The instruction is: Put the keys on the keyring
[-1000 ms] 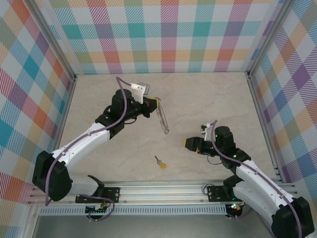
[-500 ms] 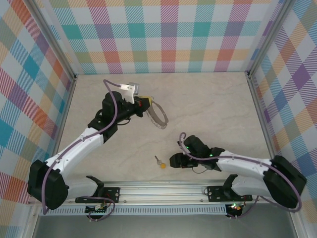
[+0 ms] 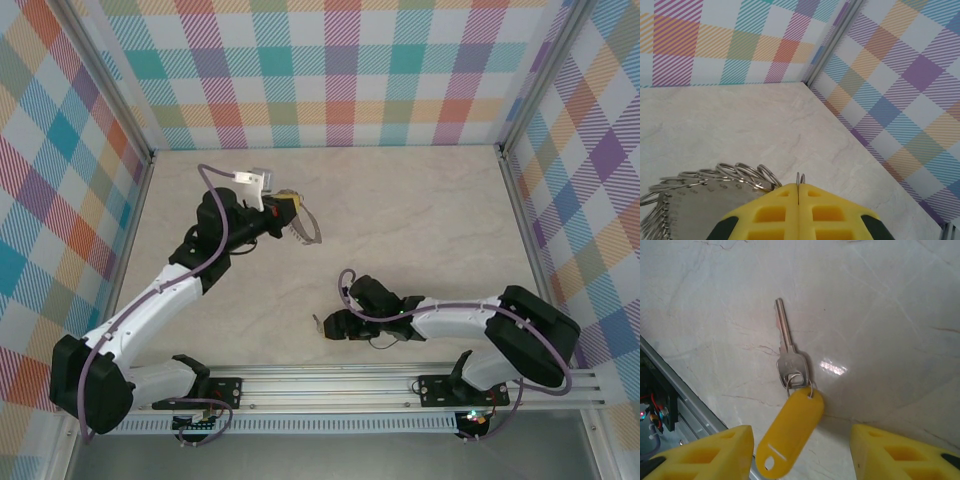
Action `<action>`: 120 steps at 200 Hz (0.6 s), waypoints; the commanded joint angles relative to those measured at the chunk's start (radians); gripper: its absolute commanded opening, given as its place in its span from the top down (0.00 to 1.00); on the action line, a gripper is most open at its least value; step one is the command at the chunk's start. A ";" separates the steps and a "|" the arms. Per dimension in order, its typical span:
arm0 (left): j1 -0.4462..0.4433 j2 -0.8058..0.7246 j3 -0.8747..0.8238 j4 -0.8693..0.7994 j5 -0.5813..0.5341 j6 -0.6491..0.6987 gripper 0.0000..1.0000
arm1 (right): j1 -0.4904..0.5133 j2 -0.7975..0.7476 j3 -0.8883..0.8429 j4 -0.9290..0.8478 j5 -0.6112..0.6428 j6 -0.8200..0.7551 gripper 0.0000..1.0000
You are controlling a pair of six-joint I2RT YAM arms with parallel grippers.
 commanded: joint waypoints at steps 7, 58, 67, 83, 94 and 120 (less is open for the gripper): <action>0.013 -0.044 -0.007 0.044 0.025 -0.010 1.00 | 0.006 0.029 0.027 0.106 -0.050 0.045 0.43; 0.015 -0.053 -0.010 0.047 0.027 -0.012 1.00 | 0.006 0.071 0.035 0.153 -0.074 0.068 0.48; 0.015 -0.055 -0.010 0.049 0.027 -0.013 1.00 | 0.006 0.076 0.034 0.156 -0.073 0.070 0.50; 0.016 -0.054 -0.011 0.052 0.031 -0.014 1.00 | 0.006 0.084 0.034 0.157 -0.070 0.069 0.52; 0.016 -0.054 -0.011 0.053 0.034 -0.014 1.00 | 0.006 0.084 0.036 0.150 -0.061 0.064 0.52; 0.015 -0.058 -0.013 0.054 0.035 -0.014 1.00 | 0.006 0.083 0.071 0.053 -0.025 0.020 0.58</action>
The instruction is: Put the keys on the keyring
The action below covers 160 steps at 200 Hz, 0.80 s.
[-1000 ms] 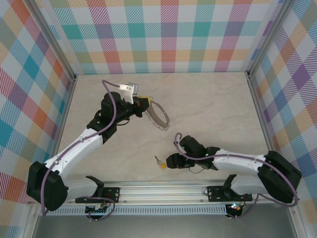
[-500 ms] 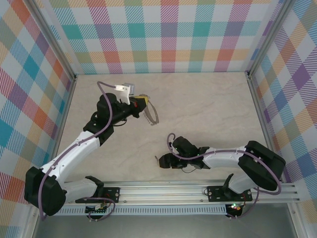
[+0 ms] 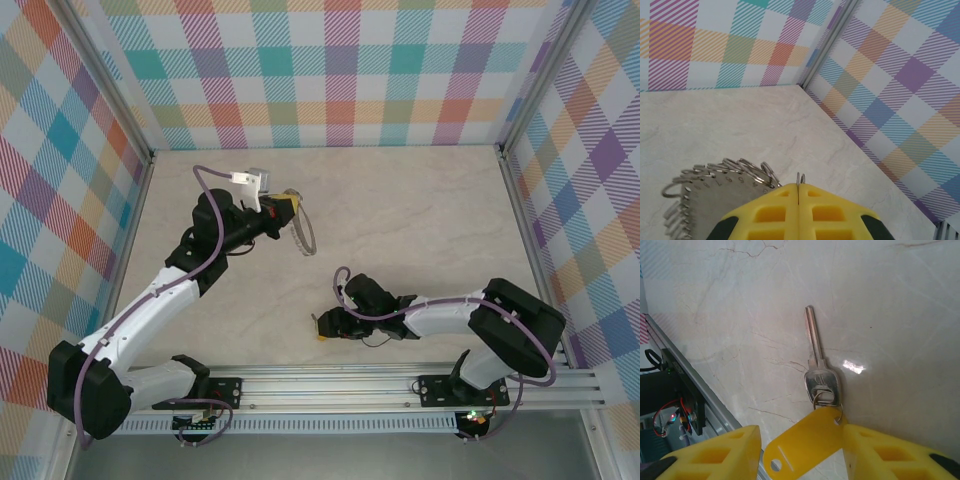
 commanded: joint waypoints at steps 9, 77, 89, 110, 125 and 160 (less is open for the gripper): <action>0.012 -0.033 -0.006 0.055 0.017 -0.017 1.00 | 0.006 0.009 0.070 -0.094 0.036 -0.051 0.61; 0.012 -0.029 -0.009 0.069 0.016 -0.024 1.00 | 0.061 0.088 0.200 -0.312 0.133 -0.151 0.67; 0.012 -0.028 -0.010 0.072 0.015 -0.025 1.00 | 0.069 0.105 0.209 -0.328 0.151 -0.157 0.69; 0.012 -0.028 -0.008 0.072 0.015 -0.024 1.00 | 0.079 0.132 0.221 -0.357 0.187 -0.166 0.72; 0.012 -0.028 -0.007 0.071 0.015 -0.026 1.00 | 0.079 0.142 0.221 -0.370 0.214 -0.166 0.73; 0.012 -0.028 -0.001 0.069 0.015 -0.026 1.00 | 0.074 0.134 0.218 -0.420 0.308 -0.163 0.74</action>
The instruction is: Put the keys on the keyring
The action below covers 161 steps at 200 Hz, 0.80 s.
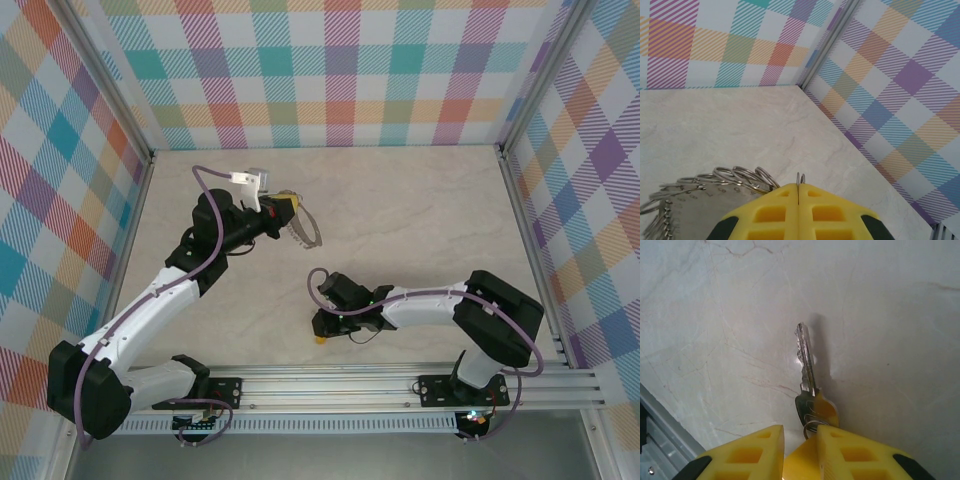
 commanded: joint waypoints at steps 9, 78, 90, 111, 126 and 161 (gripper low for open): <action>0.012 -0.028 -0.001 0.066 0.015 -0.008 1.00 | -0.010 0.016 -0.005 -0.128 0.126 -0.019 0.74; 0.012 -0.022 -0.004 0.080 0.027 -0.024 1.00 | -0.236 -0.240 -0.076 -0.174 0.136 -0.047 0.69; 0.012 -0.025 -0.010 0.084 0.030 -0.029 1.00 | -0.254 -0.313 -0.086 -0.199 0.149 -0.045 0.65; 0.012 -0.036 -0.024 0.099 0.033 -0.035 1.00 | -0.275 -0.397 -0.101 -0.250 0.165 -0.027 0.56; 0.012 -0.044 -0.034 0.105 0.035 -0.036 1.00 | -0.279 -0.420 -0.115 -0.268 0.162 -0.004 0.49; 0.012 -0.042 -0.037 0.112 0.043 -0.036 1.00 | -0.279 -0.381 -0.137 -0.255 0.156 -0.014 0.44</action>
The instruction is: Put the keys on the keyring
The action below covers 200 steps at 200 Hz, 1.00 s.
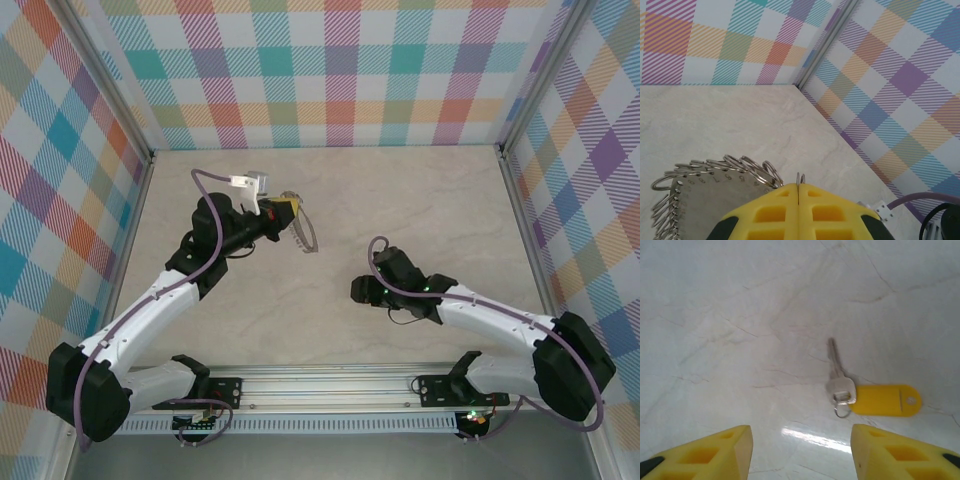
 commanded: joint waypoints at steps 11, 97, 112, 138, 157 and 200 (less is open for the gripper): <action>0.012 -0.026 -0.001 0.081 0.031 -0.007 1.00 | -0.003 0.059 -0.024 -0.021 0.009 -0.048 0.44; 0.013 -0.018 -0.008 0.087 0.033 -0.006 1.00 | -0.003 0.199 0.048 0.014 0.025 -0.189 0.60; 0.012 -0.016 -0.008 0.088 0.033 -0.006 1.00 | -0.003 0.217 0.053 0.027 0.019 -0.189 0.61; 0.012 -0.015 -0.009 0.089 0.034 -0.007 1.00 | -0.003 0.239 0.063 0.037 0.011 -0.189 0.63; 0.012 -0.013 -0.008 0.090 0.035 -0.007 1.00 | -0.003 0.255 0.071 0.038 0.016 -0.190 0.64; 0.012 -0.007 -0.009 0.095 0.040 -0.006 1.00 | -0.004 0.281 0.078 0.038 0.029 -0.191 0.69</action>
